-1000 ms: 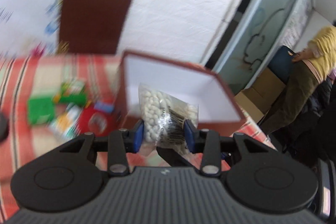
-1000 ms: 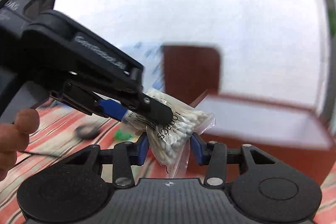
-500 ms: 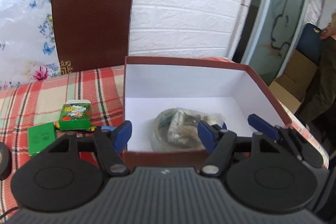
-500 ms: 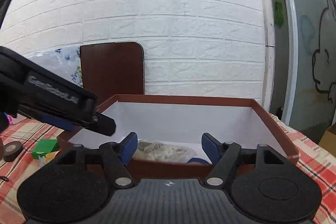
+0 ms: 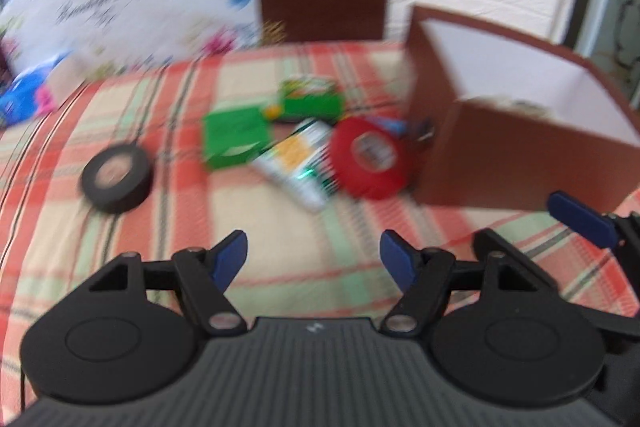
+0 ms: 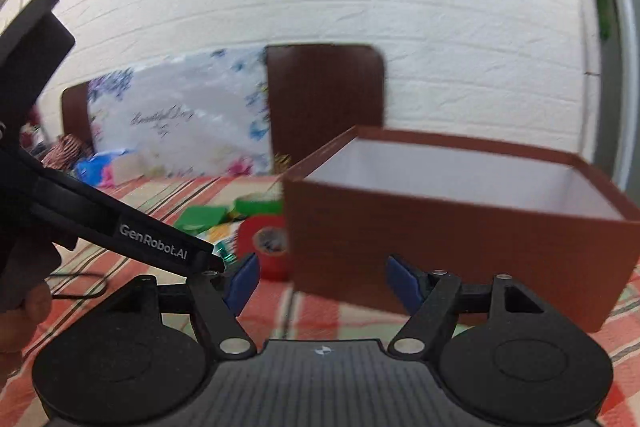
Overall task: Organize objects
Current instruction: 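Move the right gripper back toward the red tape roll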
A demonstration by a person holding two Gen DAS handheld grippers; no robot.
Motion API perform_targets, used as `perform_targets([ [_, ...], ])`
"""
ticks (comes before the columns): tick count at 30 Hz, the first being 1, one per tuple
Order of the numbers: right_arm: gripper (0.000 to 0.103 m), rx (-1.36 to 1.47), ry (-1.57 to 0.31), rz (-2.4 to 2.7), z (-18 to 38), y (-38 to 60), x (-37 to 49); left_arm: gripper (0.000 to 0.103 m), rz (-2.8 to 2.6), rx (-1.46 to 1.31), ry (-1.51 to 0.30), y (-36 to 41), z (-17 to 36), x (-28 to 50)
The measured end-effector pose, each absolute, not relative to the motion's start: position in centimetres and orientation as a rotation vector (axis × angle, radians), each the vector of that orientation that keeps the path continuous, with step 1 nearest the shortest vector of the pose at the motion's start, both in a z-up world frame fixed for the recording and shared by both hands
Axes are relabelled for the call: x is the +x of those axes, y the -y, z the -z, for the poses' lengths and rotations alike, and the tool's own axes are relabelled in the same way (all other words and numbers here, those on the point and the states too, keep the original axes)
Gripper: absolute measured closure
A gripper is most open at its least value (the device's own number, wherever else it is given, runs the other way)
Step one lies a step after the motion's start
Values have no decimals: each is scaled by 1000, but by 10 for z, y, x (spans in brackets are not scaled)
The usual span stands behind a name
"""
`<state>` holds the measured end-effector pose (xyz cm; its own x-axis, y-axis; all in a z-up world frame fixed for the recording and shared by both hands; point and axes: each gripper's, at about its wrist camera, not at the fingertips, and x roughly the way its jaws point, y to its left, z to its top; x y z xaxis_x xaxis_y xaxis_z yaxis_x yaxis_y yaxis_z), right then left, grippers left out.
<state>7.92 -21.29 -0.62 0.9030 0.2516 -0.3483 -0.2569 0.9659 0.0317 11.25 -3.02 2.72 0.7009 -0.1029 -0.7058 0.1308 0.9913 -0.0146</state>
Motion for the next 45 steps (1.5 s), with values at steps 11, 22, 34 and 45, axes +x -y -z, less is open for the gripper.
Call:
perform_targets([
  [11,33,-14,-375,-251,-5,201,67,28,84,-20,-795,-4,-19,99],
  [22,32,139,-429,-97,-12,248,45,28,178,-42,-755,12,-33,78],
  [34,58,25,-507,-249,-3,212,41,27,-26,-33,-749,-44,-3,85],
  [45,68,-402,-422,-343,2,112,124,16,-104,-85,-585,-95,19,73],
])
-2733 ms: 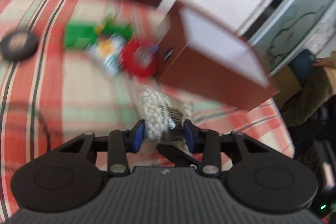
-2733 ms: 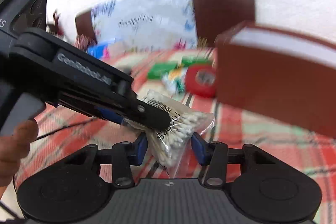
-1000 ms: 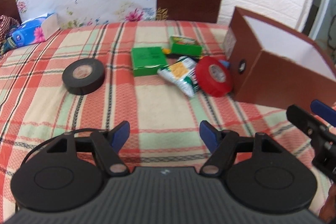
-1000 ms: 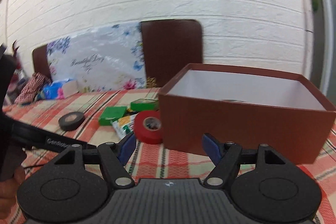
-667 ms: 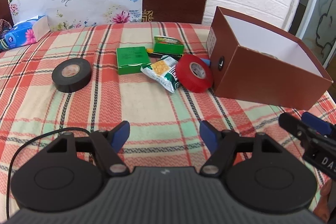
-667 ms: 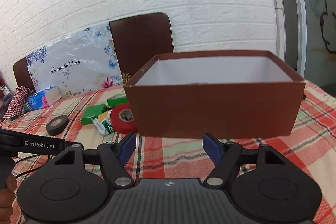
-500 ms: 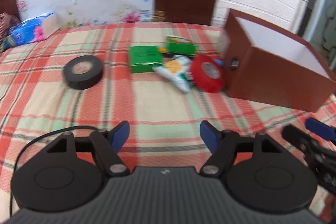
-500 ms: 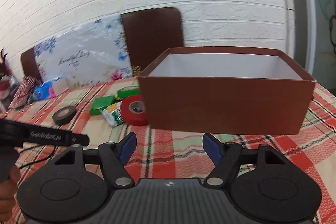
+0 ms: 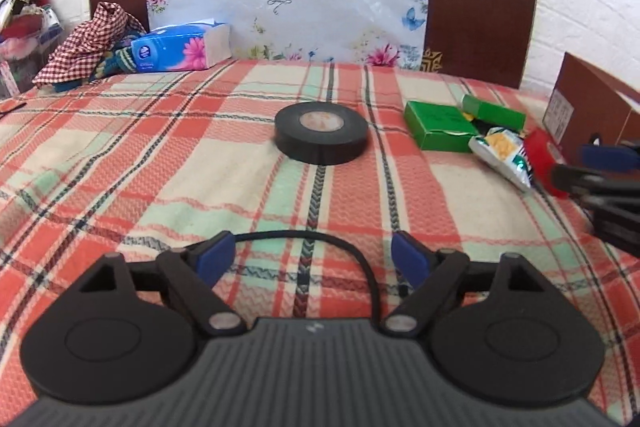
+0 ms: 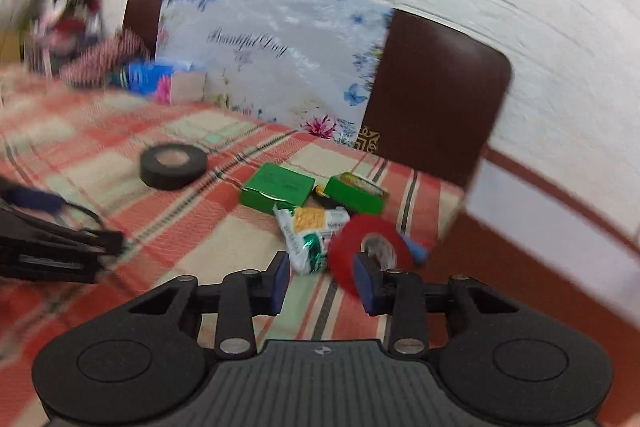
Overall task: Organize objects
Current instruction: 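Move the right gripper back toward the red tape roll, then grasp the red tape roll with the right gripper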
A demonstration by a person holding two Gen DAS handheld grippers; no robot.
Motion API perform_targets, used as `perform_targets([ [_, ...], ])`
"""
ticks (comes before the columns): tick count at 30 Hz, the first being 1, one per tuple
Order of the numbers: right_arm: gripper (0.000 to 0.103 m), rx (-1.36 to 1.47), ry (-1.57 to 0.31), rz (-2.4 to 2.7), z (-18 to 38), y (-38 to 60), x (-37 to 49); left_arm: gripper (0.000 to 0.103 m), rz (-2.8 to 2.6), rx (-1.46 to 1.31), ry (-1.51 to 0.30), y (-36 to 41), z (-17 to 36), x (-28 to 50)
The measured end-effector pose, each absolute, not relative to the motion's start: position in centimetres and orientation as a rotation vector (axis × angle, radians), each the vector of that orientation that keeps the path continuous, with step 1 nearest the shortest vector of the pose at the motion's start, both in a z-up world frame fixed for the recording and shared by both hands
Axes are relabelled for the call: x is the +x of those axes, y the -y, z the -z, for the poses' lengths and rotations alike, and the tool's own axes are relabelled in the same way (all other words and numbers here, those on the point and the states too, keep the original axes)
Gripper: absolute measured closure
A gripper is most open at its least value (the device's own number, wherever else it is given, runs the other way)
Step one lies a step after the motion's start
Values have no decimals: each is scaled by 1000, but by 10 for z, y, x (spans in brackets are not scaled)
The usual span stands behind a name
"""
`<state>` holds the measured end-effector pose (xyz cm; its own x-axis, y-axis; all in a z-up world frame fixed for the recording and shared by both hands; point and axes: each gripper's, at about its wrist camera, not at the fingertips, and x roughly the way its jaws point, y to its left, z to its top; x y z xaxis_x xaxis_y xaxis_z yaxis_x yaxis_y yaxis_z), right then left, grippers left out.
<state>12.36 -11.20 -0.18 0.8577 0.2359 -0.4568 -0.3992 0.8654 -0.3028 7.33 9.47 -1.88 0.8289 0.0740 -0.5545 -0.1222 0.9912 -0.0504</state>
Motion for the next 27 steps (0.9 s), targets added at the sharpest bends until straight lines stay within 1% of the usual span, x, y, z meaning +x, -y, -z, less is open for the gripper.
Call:
perform_targets([
  [3,67,-521,-481,-312,11,95,161,16,-91,-108,-576,-97,20,74],
  [4,70,-538,-514,-308,15,93,171,15,-89,-112,-575,-97,20,74],
  [5,67,-555,-535,-315,18,91,177,15,-88,-114,-574,-96,21,72],
  [6,67,-565,-567,-321,21,91,183,15,-87,-116,-573,-96,21,72],
  [10,68,-471,-637,-348,19,100,193,14,-83,-129,-570,-98,22,72],
  [11,71,-443,-654,-358,18,101,194,14,-83,-127,-571,-98,22,72],
  [12,71,-418,-664,-366,17,104,192,14,-84,-126,-571,-98,22,71],
  [13,74,-410,-664,-377,15,106,186,14,-84,-124,-572,-97,22,71],
  [15,77,-427,-642,-422,14,107,164,14,-83,-124,-572,-97,21,71],
  [20,77,-511,-588,-518,16,116,90,14,-84,-115,-577,-96,21,71],
  [21,76,-520,-575,-522,17,120,74,14,-82,-112,-578,-96,22,71],
  [22,73,-524,-552,-517,17,125,59,13,-81,-108,-580,-95,22,71],
  [25,68,-522,-520,-522,18,135,27,13,-82,-81,-591,-91,22,72],
  [26,65,-517,-519,-528,20,137,21,13,-78,-67,-595,-89,22,72],
  [27,65,-516,-524,-536,22,140,17,13,-72,-53,-599,-87,22,72],
])
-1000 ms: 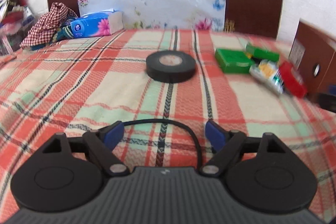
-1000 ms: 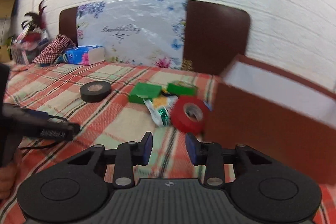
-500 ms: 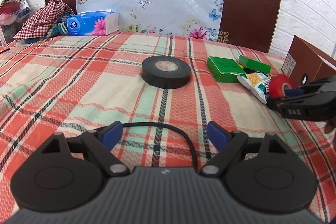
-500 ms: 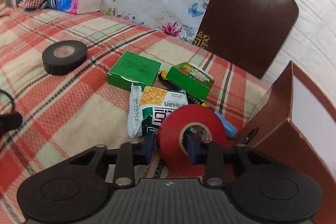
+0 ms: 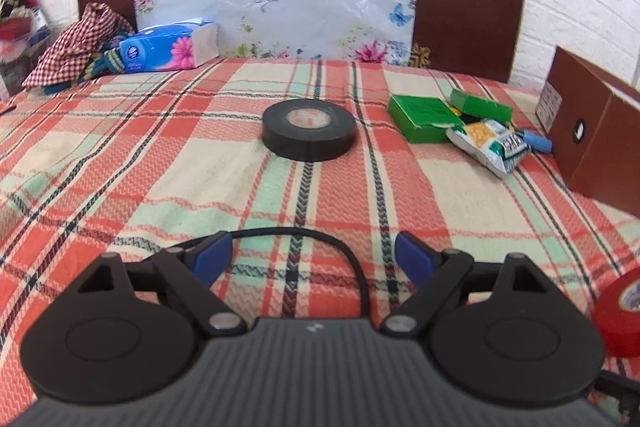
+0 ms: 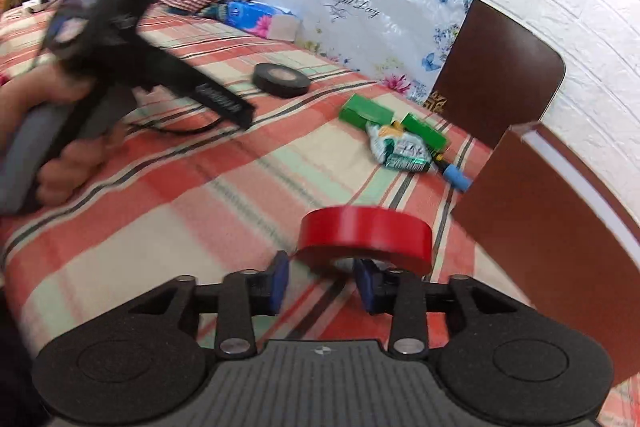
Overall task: Organize objects
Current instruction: 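Grasp the red tape roll with the right gripper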
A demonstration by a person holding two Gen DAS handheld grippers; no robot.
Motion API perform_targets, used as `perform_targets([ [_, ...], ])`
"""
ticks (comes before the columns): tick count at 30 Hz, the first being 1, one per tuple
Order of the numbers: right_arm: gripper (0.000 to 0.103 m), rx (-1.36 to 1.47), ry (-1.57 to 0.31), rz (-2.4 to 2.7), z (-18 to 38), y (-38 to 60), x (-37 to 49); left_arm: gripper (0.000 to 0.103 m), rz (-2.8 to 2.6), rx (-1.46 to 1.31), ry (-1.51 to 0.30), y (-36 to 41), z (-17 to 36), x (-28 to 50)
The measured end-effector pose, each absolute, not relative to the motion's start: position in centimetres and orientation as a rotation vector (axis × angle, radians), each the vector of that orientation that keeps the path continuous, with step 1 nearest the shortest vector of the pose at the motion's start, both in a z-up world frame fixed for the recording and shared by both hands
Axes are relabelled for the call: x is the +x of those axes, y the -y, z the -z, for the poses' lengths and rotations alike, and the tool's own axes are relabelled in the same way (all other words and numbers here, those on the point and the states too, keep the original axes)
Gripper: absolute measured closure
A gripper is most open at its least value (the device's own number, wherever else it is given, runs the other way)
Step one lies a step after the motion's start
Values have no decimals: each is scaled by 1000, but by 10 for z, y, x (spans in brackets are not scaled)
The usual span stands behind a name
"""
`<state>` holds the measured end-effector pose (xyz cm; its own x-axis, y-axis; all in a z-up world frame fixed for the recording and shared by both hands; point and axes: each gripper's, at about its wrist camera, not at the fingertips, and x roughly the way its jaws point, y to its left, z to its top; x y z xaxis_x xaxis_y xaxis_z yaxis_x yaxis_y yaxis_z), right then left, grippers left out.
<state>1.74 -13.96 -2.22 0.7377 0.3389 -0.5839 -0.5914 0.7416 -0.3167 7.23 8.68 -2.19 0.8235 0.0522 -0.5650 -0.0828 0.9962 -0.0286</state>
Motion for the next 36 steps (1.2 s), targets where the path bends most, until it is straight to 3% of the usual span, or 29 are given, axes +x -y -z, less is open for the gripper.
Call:
perform_targets([
  [7,61,-422,-497,-463,18,154,9,13,-50,-18,-634,-79,18,65],
  [8,52,-404,-478,-442,16,158,7,13,-44,-17,-639,-77,17,62],
  [11,41,-355,-375,-368,5,169,-1,13,-8,-28,-655,-70,13,53],
  [19,40,-313,-360,-400,5,178,1,13,119,-41,-640,-36,-11,40],
  [23,32,-260,-382,-386,5,192,4,14,201,-108,-693,-28,-24,45],
  [28,31,-208,-459,-388,19,207,5,15,316,-198,-770,-17,-29,50],
  [36,26,-163,-544,-393,32,215,17,25,477,-105,-829,45,-33,61],
])
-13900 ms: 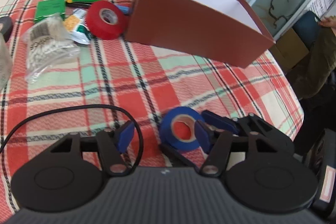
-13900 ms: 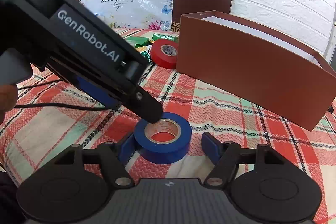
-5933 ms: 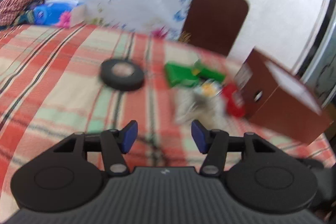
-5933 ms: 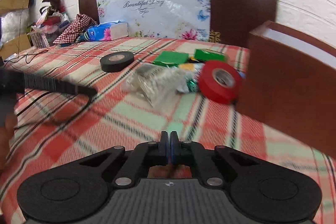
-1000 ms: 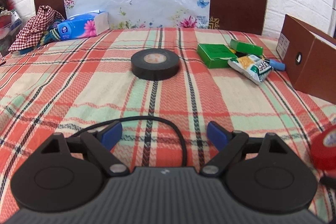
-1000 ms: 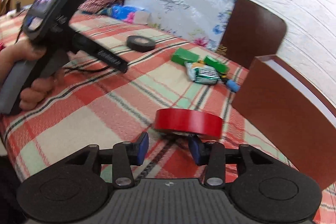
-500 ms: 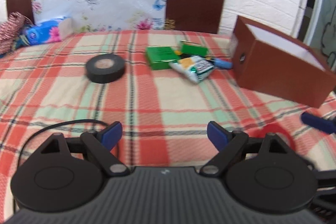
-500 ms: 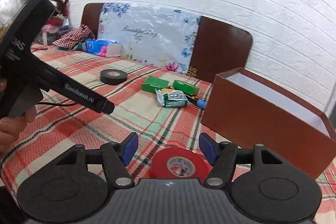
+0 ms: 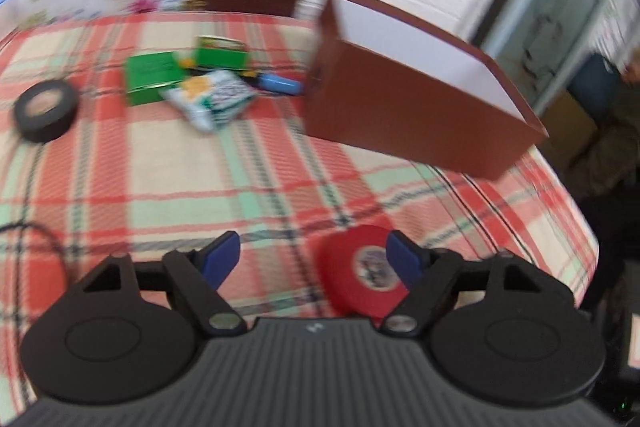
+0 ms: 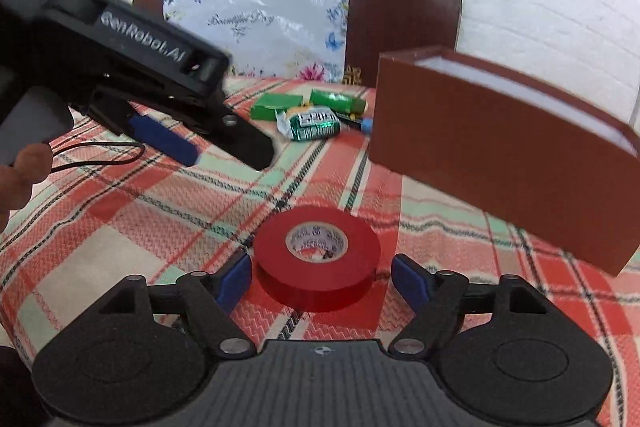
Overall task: Organize objects
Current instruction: 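Grasp the red tape roll with the right gripper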
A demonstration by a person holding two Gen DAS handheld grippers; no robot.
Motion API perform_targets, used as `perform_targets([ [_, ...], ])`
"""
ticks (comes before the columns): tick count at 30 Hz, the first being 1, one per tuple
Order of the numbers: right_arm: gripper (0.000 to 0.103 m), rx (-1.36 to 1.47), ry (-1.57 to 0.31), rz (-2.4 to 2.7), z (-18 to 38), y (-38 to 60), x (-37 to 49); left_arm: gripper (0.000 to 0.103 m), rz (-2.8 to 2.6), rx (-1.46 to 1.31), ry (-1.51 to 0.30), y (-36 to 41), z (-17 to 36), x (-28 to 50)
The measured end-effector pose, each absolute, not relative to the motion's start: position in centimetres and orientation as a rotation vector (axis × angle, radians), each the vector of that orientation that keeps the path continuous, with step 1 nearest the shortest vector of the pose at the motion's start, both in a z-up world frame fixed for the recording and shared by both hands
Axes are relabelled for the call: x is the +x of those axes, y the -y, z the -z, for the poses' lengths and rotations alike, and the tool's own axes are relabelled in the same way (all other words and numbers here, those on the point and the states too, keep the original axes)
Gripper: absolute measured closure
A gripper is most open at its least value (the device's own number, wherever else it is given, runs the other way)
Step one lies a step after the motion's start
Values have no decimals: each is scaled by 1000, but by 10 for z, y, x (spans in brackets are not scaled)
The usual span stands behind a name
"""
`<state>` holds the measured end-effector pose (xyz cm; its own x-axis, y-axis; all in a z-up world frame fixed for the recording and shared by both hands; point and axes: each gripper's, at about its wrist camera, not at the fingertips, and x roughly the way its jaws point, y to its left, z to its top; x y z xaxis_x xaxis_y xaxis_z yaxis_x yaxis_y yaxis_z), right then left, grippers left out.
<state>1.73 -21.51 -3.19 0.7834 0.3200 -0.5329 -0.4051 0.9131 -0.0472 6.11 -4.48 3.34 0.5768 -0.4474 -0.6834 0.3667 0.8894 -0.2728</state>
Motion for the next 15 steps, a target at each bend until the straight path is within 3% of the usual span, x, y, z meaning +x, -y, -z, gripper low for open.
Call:
perform_targets([
  [5,24,-123,-568,-400,36,220,25,43,515,-6,-920,84,-14,73],
  [10,23,-130,-587,-406,38,216,28,45,517,-50,-919,85,-8,73],
  [11,29,-124,-591,-411,38,215,31,45,513,-55,-920,85,-8,73],
  [15,31,-112,-582,-426,36,215,30,51,492,-35,-899,90,-15,67],
])
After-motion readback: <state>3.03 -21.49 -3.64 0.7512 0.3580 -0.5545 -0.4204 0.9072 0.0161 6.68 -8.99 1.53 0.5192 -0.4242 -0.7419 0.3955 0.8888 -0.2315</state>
